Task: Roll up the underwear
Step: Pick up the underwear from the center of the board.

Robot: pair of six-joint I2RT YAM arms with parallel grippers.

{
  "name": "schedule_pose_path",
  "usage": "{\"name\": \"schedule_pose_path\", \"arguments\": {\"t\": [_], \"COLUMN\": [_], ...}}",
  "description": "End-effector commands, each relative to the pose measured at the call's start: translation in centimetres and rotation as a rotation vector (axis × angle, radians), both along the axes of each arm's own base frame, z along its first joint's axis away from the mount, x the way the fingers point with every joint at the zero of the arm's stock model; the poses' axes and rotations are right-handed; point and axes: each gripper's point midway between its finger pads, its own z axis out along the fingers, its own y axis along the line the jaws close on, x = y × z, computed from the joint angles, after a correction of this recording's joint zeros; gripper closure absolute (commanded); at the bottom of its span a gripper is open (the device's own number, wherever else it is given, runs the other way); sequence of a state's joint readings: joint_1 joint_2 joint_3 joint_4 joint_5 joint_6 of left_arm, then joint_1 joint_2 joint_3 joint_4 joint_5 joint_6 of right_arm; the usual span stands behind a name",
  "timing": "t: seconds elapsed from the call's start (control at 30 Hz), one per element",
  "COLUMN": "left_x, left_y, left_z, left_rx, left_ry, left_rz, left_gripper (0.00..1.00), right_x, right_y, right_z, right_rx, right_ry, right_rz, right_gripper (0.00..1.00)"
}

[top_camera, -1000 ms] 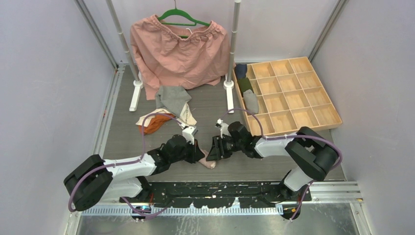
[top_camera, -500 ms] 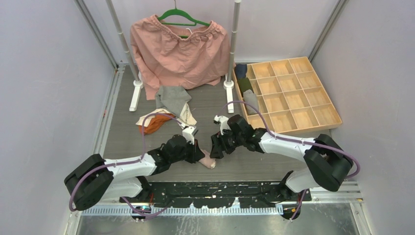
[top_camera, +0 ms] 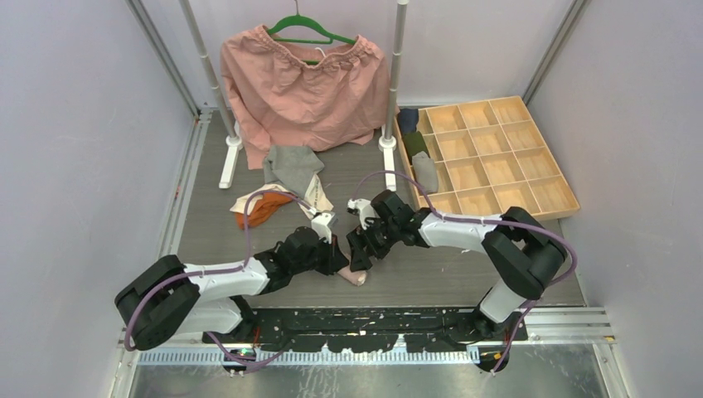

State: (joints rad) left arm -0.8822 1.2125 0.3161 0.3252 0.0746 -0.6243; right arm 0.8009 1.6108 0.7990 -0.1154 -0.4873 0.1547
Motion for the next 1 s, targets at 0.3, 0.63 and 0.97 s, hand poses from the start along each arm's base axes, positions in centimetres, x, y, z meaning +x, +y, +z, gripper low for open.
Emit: {"name": "schedule_pose_path", "arguments": {"t": [0.3,0.63,0.97], "left_x": [-0.4,-0.5,-0.5], "left_y": [0.6,0.8,1.2], "left_z": [-1.6,-1.5,-1.5], "left_rx": [0.065,0.066,0.060], "left_ry": [0.032,0.030,0.027], "left_rz": [-0.008,-0.007,0.012], "left_gripper": [0.99,0.99,0.99], "right_x": [-0.7,-1.8,-2.2], "right_y": [0.8,0.3,-0.3], "right_z": [-1.3,-3.2,-4.8], "right_rx": [0.014,-0.009,-0.030], "right_ry": [0.070,0.151,0.186], "right_rz": [0.048,0.020,-0.027], "right_gripper": [0.31,0.48,0.78]}}
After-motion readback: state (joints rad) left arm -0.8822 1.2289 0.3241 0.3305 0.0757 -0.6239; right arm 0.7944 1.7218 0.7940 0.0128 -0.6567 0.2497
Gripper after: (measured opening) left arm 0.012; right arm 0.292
